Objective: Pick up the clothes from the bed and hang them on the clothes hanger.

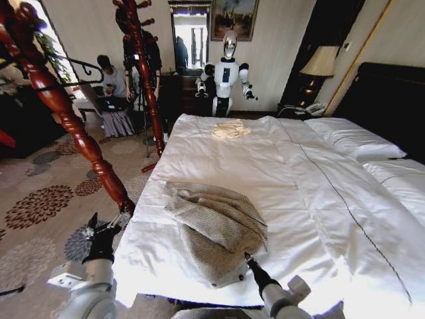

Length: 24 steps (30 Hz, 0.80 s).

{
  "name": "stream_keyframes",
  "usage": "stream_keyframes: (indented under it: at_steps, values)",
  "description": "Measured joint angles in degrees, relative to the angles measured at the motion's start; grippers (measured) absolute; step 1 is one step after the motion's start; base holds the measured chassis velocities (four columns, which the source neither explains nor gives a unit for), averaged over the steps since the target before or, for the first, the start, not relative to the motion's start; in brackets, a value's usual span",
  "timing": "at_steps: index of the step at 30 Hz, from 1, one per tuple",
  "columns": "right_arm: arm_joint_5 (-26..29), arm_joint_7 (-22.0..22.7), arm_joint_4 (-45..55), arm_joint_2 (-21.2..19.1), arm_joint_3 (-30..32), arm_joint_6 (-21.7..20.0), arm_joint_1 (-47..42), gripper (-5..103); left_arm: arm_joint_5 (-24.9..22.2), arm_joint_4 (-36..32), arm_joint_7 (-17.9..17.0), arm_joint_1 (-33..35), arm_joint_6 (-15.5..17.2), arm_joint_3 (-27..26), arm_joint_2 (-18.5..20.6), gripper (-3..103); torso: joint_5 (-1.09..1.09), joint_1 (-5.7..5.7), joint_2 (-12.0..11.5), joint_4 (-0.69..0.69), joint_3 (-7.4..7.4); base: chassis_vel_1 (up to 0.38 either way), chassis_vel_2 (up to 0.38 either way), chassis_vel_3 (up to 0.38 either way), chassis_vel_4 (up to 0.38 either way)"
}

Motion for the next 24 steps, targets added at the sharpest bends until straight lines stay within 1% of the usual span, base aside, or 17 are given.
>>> stream_keyframes:
  at_steps: [3, 4, 5, 8, 9, 10, 12, 13, 14, 15, 17, 18, 19, 21, 22, 23, 24]
  values:
    - [5.41, -0.82, 2.77, -0.64, 5.03, 0.83, 2.43, 0, -1.28, 0.0, -0.44, -0.58, 0.01, -0.49, 0.7, 100, 0.0, 0.0, 0.0, 0.0, 0.0, 0.0, 0.0, 0.0, 0.0]
    - [5.41, -0.82, 2.77, -0.64, 5.03, 0.83, 2.43, 0, -1.28, 0.0, -0.44, -0.58, 0.01, -0.49, 0.7, 100, 0.0, 0.0, 0.0, 0.0, 0.0, 0.0, 0.0, 0.0, 0.0]
    - [8.24, -0.82, 3.25, -1.59, 7.85, 0.93, 3.56, 0, -1.66, 0.0, -0.53, -0.82, 0.1, -0.69, 1.08, 100, 0.0, 0.0, 0.0, 0.0, 0.0, 0.0, 0.0, 0.0, 0.0]
    - [13.48, -0.73, 3.42, -4.79, 15.22, 0.89, 5.53, 0, -1.86, 0.0, -0.59, -1.1, 0.32, -0.69, 1.69, 100, 0.02, 0.0, 0.0, 0.0, 0.0, 0.0, 0.0, 0.0, 0.0]
    - [13.48, -0.73, 3.42, -4.79, 15.22, 0.89, 5.53, 0, -1.86, 0.0, -0.59, -1.1, 0.32, -0.69, 1.69, 100, 0.02, 0.0, 0.0, 0.0, 0.0, 0.0, 0.0, 0.0, 0.0]
    - [15.13, -0.61, 3.43, -6.17, 17.71, 0.84, 6.14, 0, -1.87, 0.0, -0.59, -1.18, 0.38, -0.63, 1.86, 100, 0.02, 0.0, 0.0, 0.0, 0.0, 0.0, 0.0, 0.0, 0.0]
    - [20.87, 0.29, 3.44, -12.08, 25.77, 0.8, 8.42, 0, -1.95, 0.0, -0.59, -1.55, 0.53, -0.56, 2.29, 100, 0.0, 0.0, 0.0, 0.0, 0.0, 0.0, 0.0, 0.0, 0.0]
    - [22.32, 0.64, 3.44, -13.51, 27.39, 0.8, 8.99, 0, -2.0, 0.0, -0.59, -1.64, 0.54, -0.56, 2.36, 100, 0.01, 0.0, 0.0, 0.0, 0.0, 0.0, 0.0, 0.0, 0.0]
    - [22.32, 0.64, 3.44, -13.51, 27.39, 0.8, 8.99, 0, -2.0, 0.0, -0.59, -1.64, 0.54, -0.56, 2.36, 100, 0.01, 0.0, 0.0, 0.0, 0.0, 0.0, 0.0, 0.0, 0.0]
    - [26.42, 1.59, 3.45, -16.74, 32.0, 0.77, 10.47, 0, -2.07, 0.0, -0.58, -1.77, 0.55, -0.53, 2.39, 100, 0.02, 0.0, 0.0, 0.01, 0.01, 0.0, 0.0, 0.0, 0.0]
    - [31.36, 2.6, 3.45, -20.36, 38.47, 0.68, 12.53, 0, -2.1, 0.0, -0.58, -1.83, 0.55, -0.44, 2.33, 100, 0.01, 0.0, -0.01, 0.01, 0.01, 0.0, 0.0, 0.0, 0.0]
    - [31.36, 2.6, 3.45, -20.36, 38.47, 0.68, 12.53, 0, -2.1, 0.0, -0.58, -1.83, 0.55, -0.44, 2.33, 100, 0.01, 0.0, -0.01, 0.01, 0.01, 0.0, 0.0, 0.0, 0.0]
    - [33.71, 3.03, 3.31, -22.16, 41.91, 0.63, 13.62, 0, -2.11, 0.0, -0.58, -1.86, 0.55, -0.4, 2.24, 100, 0.01, 0.0, 0.0, 0.01, 0.0, 0.0, 0.0, 0.0, 0.0]
    - [36.34, 3.53, 2.21, -24.98, 46.51, 0.54, 14.98, 0, -2.15, 0.0, -0.58, -1.88, 0.55, -0.43, 2.1, 100, 0.01, 0.0, 0.0, 0.0, 0.0, 0.0, 0.0, 0.0, 0.0]
    - [37.27, 3.64, 1.66, -26.18, 48.03, 0.49, 15.3, 0, -2.22, 0.0, -0.59, -1.88, 0.55, -0.59, 2.1, 100, 0.01, 0.0, 0.0, -0.01, 0.01, 0.0, 0.0, 0.0, 0.0]
    - [37.27, 3.64, 1.66, -26.18, 48.03, 0.49, 15.3, 0, -2.22, 0.0, -0.59, -1.88, 0.55, -0.59, 2.1, 100, 0.01, 0.0, 0.0, -0.01, 0.01, 0.0, 0.0, 0.0, 0.0]
    - [38.75, 3.7, 0.63, -28.3, 50.25, 0.34, 15.63, 0, -2.51, 0.0, -0.63, -1.81, 0.55, -1.08, 2.27, 100, 0.01, 0.0, 0.0, -0.01, 0.0, 0.0, 0.0, 0.0, 0.0]
